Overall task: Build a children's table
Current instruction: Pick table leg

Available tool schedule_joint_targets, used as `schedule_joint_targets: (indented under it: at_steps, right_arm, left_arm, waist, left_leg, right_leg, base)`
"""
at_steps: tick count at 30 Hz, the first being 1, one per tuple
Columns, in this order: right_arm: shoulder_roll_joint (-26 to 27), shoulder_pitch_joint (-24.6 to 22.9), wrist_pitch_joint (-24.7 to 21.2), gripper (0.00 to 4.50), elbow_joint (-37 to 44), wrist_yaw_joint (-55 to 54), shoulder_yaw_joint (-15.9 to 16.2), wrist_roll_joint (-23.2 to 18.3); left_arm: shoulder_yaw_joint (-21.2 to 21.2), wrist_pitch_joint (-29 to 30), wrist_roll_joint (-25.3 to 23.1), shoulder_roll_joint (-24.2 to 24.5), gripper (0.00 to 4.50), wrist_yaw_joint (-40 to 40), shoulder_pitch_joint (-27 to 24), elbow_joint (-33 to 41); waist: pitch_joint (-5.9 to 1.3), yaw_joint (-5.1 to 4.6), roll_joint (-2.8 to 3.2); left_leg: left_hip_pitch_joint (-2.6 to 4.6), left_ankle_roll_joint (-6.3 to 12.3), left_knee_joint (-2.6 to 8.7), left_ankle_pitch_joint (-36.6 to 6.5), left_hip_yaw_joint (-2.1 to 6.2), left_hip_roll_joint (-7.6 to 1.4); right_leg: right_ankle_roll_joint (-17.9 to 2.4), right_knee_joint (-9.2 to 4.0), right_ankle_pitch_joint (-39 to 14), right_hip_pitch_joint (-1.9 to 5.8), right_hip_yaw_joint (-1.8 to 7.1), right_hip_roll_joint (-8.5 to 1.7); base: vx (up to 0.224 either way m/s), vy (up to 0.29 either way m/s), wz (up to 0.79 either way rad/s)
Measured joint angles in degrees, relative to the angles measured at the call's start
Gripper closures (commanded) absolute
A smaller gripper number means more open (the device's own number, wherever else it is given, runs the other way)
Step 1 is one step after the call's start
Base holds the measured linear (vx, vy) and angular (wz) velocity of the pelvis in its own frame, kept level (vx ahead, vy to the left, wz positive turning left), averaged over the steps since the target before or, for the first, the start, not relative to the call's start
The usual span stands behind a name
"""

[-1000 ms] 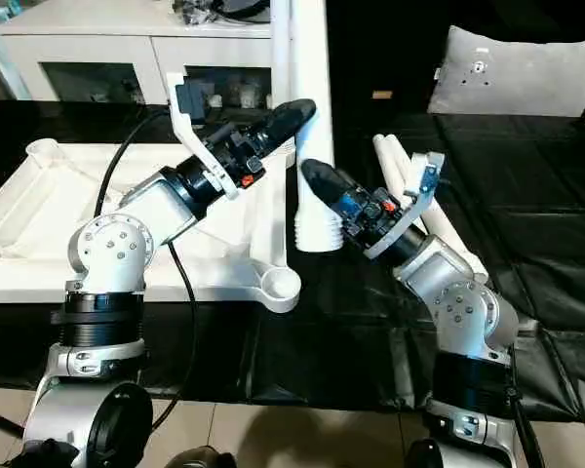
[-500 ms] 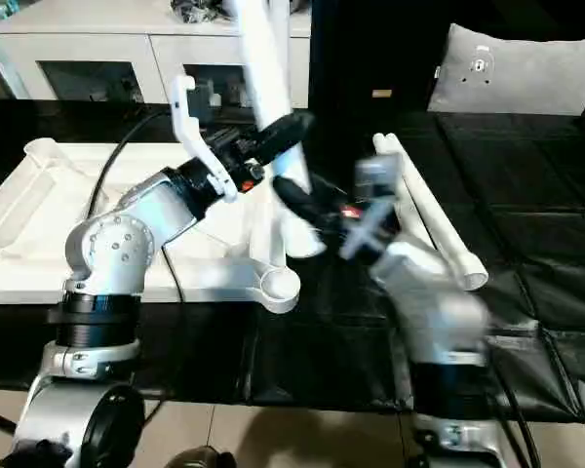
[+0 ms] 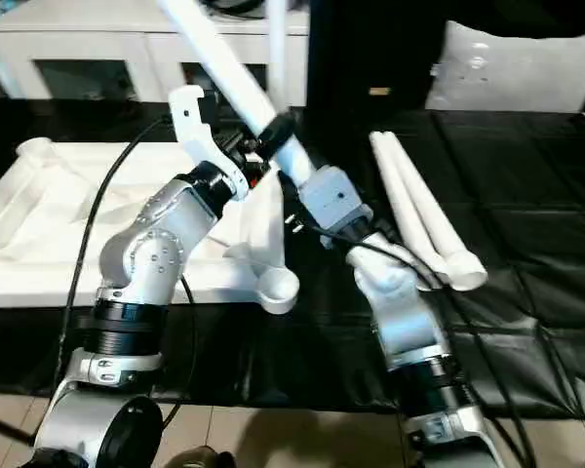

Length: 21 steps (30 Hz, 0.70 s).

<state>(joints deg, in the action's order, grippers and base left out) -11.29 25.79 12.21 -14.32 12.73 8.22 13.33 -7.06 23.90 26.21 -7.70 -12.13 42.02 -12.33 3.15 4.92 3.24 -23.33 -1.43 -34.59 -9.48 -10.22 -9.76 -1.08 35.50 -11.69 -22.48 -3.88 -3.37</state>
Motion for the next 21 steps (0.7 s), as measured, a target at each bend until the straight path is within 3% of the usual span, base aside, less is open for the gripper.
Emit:
schedule_joint_targets:
  at_steps: [8,21]
  right_arm:
    - [-0.15,0.75,4.87,2.65,-4.68,-5.52,0.95,4.33]
    - [-0.20,1.15,9.36,2.65,-8.03,-7.92,1.25,5.22]
  left_arm:
    - [-0.48,-0.62,1.86,-0.11,1.81,1.15,0.05,-1.03]
    - [1.31,-1.60,3.18,-0.06,1.81,-0.89,0.02,-1.49]
  waist:
    - [0.00,-0.38,0.01]
    - [0.00,-1.23,0.01]
  left_leg:
    - [0.02,0.00,-0.01,0.00,0.00,0.00]
    - [0.02,0.05,-0.04,-0.02,0.00,0.00]
  right_leg:
    - [-0.02,0.00,0.03,0.01,0.00,0.01]
    - [-0.02,-0.02,0.04,0.05,0.00,0.00]
  base:
    - [0.000,0.000,0.00]
    - [0.000,0.000,0.00]
